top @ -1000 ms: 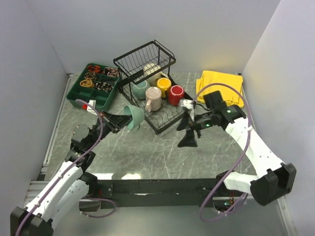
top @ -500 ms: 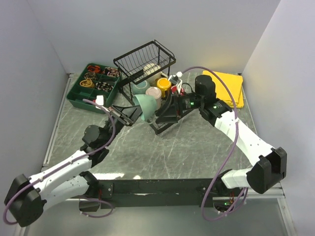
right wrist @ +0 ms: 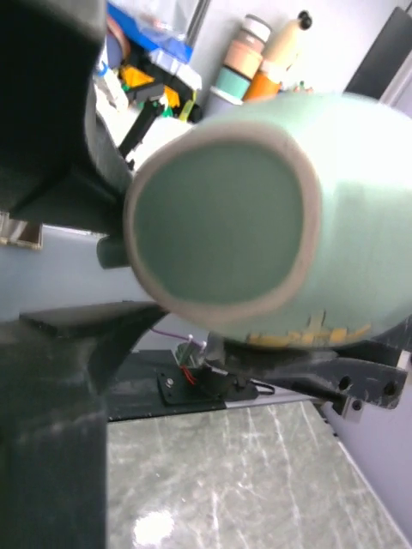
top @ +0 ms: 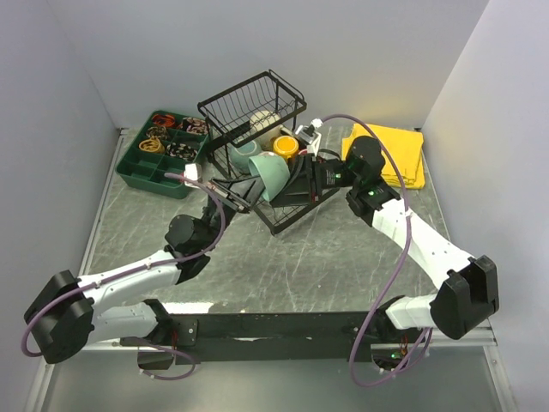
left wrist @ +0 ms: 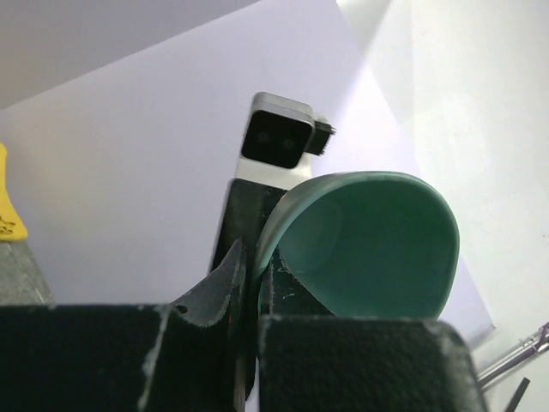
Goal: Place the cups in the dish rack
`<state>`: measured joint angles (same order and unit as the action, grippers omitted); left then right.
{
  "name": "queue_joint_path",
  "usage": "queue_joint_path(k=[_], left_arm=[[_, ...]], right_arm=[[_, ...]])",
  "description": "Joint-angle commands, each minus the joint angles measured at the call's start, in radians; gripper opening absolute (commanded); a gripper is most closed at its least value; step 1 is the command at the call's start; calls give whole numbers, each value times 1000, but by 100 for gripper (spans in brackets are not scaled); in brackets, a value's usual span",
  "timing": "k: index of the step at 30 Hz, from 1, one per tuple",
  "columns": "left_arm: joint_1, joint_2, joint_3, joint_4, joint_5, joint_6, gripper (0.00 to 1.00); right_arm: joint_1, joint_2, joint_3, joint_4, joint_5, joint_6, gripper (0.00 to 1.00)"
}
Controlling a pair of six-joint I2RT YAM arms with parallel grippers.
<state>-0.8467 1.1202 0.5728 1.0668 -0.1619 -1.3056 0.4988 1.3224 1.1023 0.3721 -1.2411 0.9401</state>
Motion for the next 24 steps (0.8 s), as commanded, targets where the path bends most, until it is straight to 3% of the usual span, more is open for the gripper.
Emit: queue_joint_path(k=[1, 5, 10, 16, 19, 21, 22, 24], left_arm=[[-18, -8, 41, 104, 7, -24, 1], [-29, -11, 27, 90, 12, -26, 1], [-35, 4, 9, 84, 42, -38, 3], [-34, -37, -5, -13, 87, -17, 62], [-35, -98, -36, -99, 78, -1, 76], [-35, -169, -72, -157, 73, 25, 79], [-35, -200, -86, -224, 65, 34, 87], [-34, -305, -129, -310, 52, 81, 88]], right_arm=[[-19, -43, -27, 132, -8, 86, 30], [-35, -52, -65, 198, -12, 124, 3], [-66, -78, -114, 258, -11, 138, 0], [-155, -144, -192, 197, 5, 37, 0], [-195, -175, -216, 179, 11, 6, 0], [-218, -189, -222, 133, 18, -42, 0], [-226, -204, -214, 99, 23, -76, 0], [-239, -218, -193, -88, 49, -239, 0]])
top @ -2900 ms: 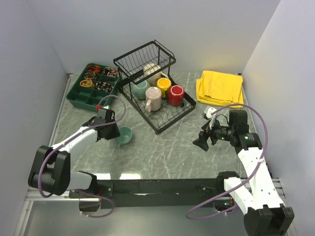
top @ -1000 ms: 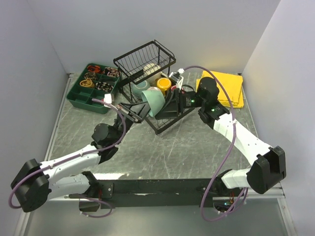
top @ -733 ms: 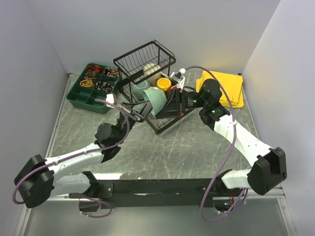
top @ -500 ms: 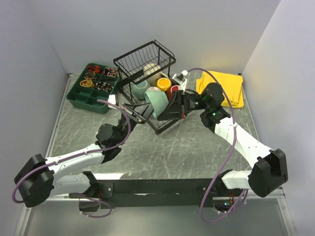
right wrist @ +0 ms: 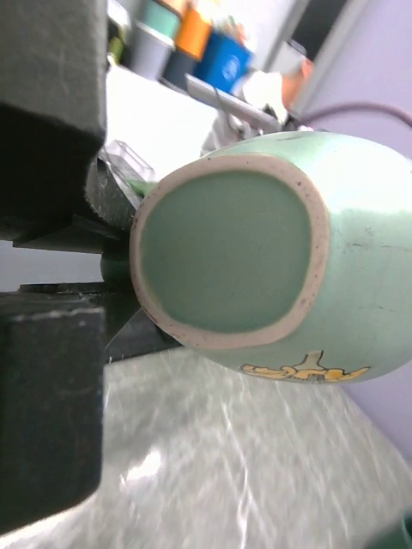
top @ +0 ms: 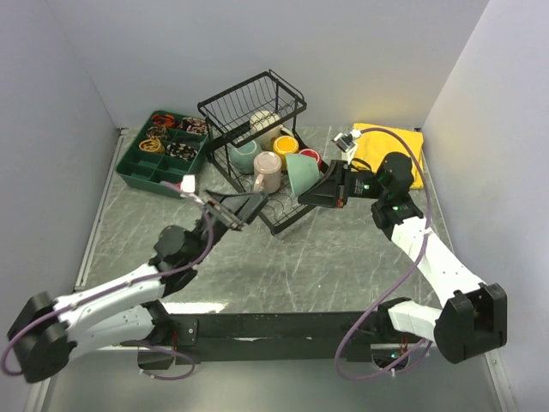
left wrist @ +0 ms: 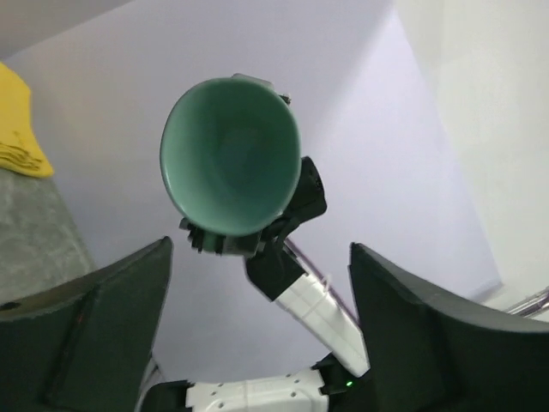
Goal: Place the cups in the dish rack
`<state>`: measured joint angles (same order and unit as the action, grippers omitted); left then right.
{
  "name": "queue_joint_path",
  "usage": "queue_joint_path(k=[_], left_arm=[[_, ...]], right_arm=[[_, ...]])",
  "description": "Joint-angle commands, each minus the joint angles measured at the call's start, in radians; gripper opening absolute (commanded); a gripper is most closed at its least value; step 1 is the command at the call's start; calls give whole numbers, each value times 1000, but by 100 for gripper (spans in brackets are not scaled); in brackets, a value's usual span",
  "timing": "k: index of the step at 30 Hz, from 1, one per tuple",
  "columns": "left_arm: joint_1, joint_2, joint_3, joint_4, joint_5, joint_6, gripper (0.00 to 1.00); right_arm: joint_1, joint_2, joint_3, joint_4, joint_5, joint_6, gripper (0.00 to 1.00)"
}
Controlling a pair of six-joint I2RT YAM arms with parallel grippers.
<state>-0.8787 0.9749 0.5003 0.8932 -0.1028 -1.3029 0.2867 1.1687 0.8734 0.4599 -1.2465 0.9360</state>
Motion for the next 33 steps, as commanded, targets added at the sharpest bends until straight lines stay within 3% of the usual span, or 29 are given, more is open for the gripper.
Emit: queue_joint_path(k=[1, 3, 4, 11, 18, 33], left_arm=[[-2, -200, -62, -266, -17, 99, 97], [-2, -316, -53, -414, -66, 161, 99], [-2, -352, -42, -582, -81, 183, 96], [-2, -531, 84, -1122, -251, 327, 96], [-2, -637, 123, -1273, -275, 346, 96], [-2, -806, 86, -1390, -324, 284, 96]], right_arm=[[-32, -72, 74, -258, 94, -312, 0], [-32, -70, 120, -519, 169, -570, 0], [-32, -66, 153, -577, 243, -629, 0], [0, 95, 335, -1028, 520, -1240, 0], [121, 143, 297, -963, 755, -1508, 0], [212, 394, 392, -897, 917, -1809, 0]])
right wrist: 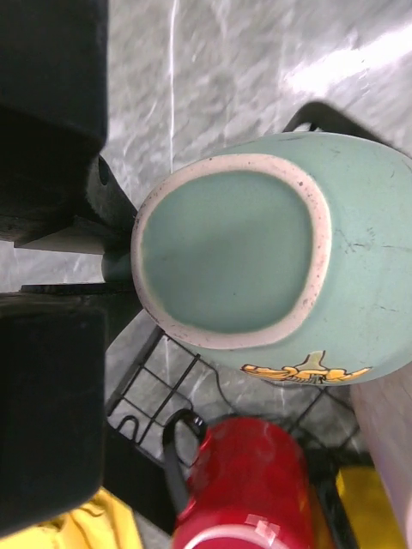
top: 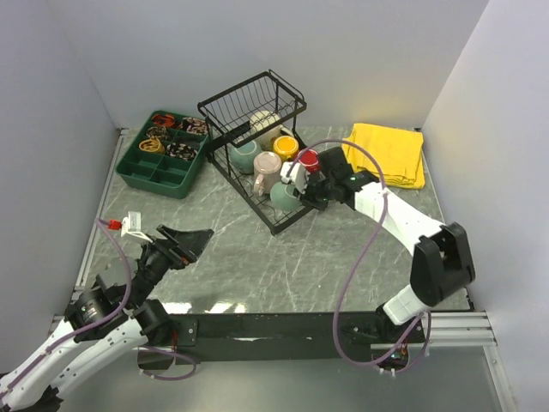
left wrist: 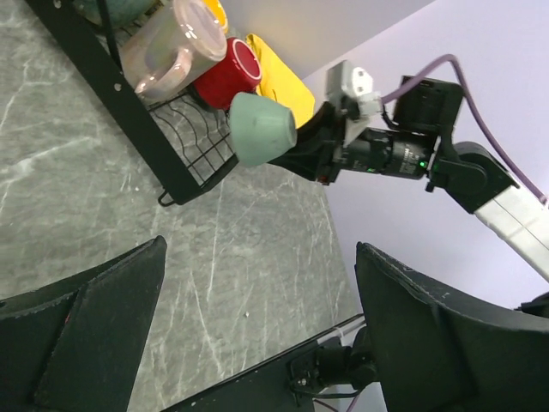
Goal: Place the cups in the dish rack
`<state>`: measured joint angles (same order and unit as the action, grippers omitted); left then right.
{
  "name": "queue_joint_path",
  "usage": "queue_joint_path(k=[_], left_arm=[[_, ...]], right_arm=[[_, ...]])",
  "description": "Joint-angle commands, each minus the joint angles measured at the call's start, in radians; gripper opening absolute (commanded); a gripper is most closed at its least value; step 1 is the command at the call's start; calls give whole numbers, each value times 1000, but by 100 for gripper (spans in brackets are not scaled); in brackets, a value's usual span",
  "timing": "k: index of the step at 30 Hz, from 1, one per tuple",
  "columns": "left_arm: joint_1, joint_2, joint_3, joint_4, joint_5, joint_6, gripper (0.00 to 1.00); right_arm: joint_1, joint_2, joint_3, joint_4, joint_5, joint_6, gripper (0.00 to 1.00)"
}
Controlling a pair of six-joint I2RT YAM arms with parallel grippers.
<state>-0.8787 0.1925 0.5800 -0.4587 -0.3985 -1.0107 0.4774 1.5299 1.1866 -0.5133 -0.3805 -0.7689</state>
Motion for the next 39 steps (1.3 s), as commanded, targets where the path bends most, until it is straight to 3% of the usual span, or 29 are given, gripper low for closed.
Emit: queue_joint_path(k=[1, 28, 31, 32, 35, 39], left_arm=[[-2, -27, 6, -41, -26, -8, 96], [-2, -28, 18, -78, -25, -25, 96], [0, -30, 17, -77, -22, -29, 96], [0, -30, 15, -77, -20, -29, 96], [-2, -25, 18, -81, -17, -34, 96], [0, -25, 29, -92, -16, -34, 96]], right_arm=[[26, 45, 85, 78, 58, -118, 0], [95, 286, 99, 162, 233, -182, 0], [96, 306, 110, 151, 244, -176, 11], [96, 309, 117, 150, 253, -172, 23], [98, 309, 116, 153, 268, -162, 46], [98, 283, 99, 167, 278, -150, 57]])
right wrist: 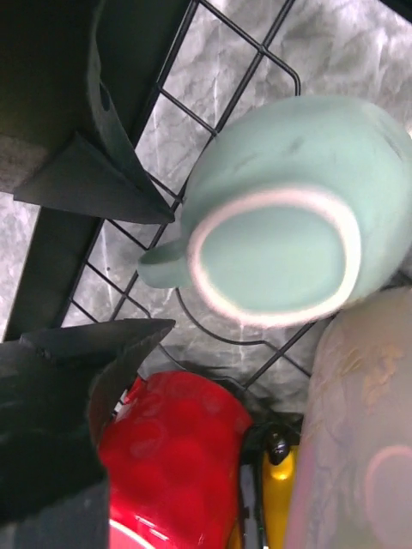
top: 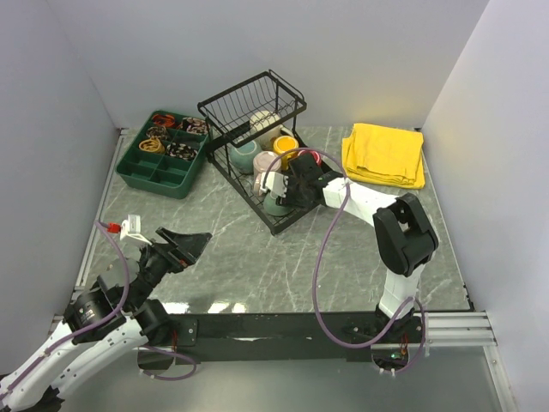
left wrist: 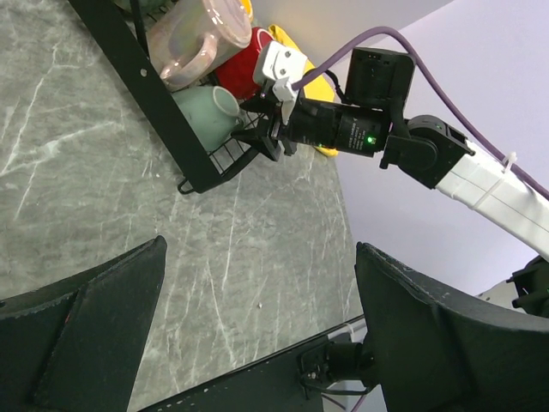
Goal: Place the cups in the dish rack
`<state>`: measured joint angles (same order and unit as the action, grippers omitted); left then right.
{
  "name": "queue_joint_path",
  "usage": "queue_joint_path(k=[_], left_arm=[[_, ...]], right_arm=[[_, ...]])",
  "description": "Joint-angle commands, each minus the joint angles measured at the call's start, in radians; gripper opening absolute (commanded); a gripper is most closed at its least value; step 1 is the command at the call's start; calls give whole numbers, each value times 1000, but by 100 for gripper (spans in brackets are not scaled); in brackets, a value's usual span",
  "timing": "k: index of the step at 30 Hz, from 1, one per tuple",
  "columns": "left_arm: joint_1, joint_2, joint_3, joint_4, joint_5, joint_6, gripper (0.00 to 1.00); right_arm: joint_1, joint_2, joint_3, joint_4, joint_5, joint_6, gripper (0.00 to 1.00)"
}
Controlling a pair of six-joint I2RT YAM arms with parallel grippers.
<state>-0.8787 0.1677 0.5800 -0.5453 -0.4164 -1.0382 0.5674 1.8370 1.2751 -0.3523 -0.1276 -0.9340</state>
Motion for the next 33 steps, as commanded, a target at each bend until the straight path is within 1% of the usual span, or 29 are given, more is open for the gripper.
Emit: queue_joint_path(k=[1, 3, 6, 7, 9, 10, 11, 12, 13, 14, 15, 16, 17, 18, 19, 20, 21, 22, 24, 27, 28, 29, 30, 31, 32, 33], left_arm=[[-2, 0, 37, -8, 5, -5, 96], [-2, 1, 47, -10, 7, 0, 96], [-2, 13, 79, -21, 5, 26, 96], [-2, 30, 92, -25, 4, 50, 96], [-2, 47, 134, -31, -5, 76, 96], [0, 65, 152, -28, -7, 111, 96], [0, 75, 167, -18, -16, 134, 96], [-2, 85, 200, -16, -24, 159, 96], [-2, 114, 217, -15, -35, 206, 96], [-2, 131, 234, -21, -68, 225, 96], [-2, 153, 269, -22, -77, 240, 96], [0, 200, 286, -18, -85, 282, 96], [-2, 226, 303, -16, -90, 299, 96], [-2, 254, 334, -4, -88, 317, 96], [-2, 313, 352, -2, -94, 352, 96], [-2, 343, 369, -2, -102, 371, 96], [-2, 372, 403, 2, -123, 391, 96], [-2, 422, 415, 7, -139, 432, 96], [3, 464, 444, 22, -165, 472, 96], [65, 538, 487, 44, -139, 541, 96], [101, 568, 497, 48, -63, 565, 96], [195, 582, 504, 51, -15, 572, 96], [251, 598, 509, 56, 43, 578, 96], [356, 601, 508, 64, 94, 578, 96], [401, 599, 503, 76, 178, 580, 96], [441, 598, 495, 77, 204, 578, 96]], right_arm=[[8, -44, 9, 4, 22, 18, 58], [8, -79, 4, 3, 46, 46, 59], [5, -197, -11, -14, 60, 98, 62], [5, -276, -20, -23, 62, 110, 63], [-3, -367, -65, -24, 57, 147, 72], [-11, -459, -85, -24, 54, 162, 76], [-17, -507, -126, -22, 52, 176, 85], [-26, -559, -150, -17, 48, 205, 90], [-44, -661, -172, -10, 42, 230, 95], [-105, -714, -201, -7, 1, 262, 100], [-156, -767, -212, -5, -33, 338, 100], [-208, -859, -218, -14, -71, 375, 100], [-294, -902, -226, -22, -98, 411, 100], [-319, -942, -230, -31, -80, 479, 100], [-336, -1013, -232, -59, -57, 507, 100], [-348, -1047, -240, -66, -31, 533, 100], [-365, -1083, -249, -73, 24, 584, 100], [-377, -1151, -256, -73, 38, 612, 100], [-427, -1206, -272, -83, 43, 677, 100], [-472, -1242, -237, -131, 60, 766, 100], [-494, -1252, -221, -135, 104, 794, 100], [-506, -1260, -218, -132, 126, 823, 100], [-518, -1263, -214, -128, 153, 875, 100], [-535, -1265, -197, -128, 196, 902, 100], [-540, -1266, -188, -125, 232, 928, 100], [-544, -1266, -181, -123, 258, 983, 100]])
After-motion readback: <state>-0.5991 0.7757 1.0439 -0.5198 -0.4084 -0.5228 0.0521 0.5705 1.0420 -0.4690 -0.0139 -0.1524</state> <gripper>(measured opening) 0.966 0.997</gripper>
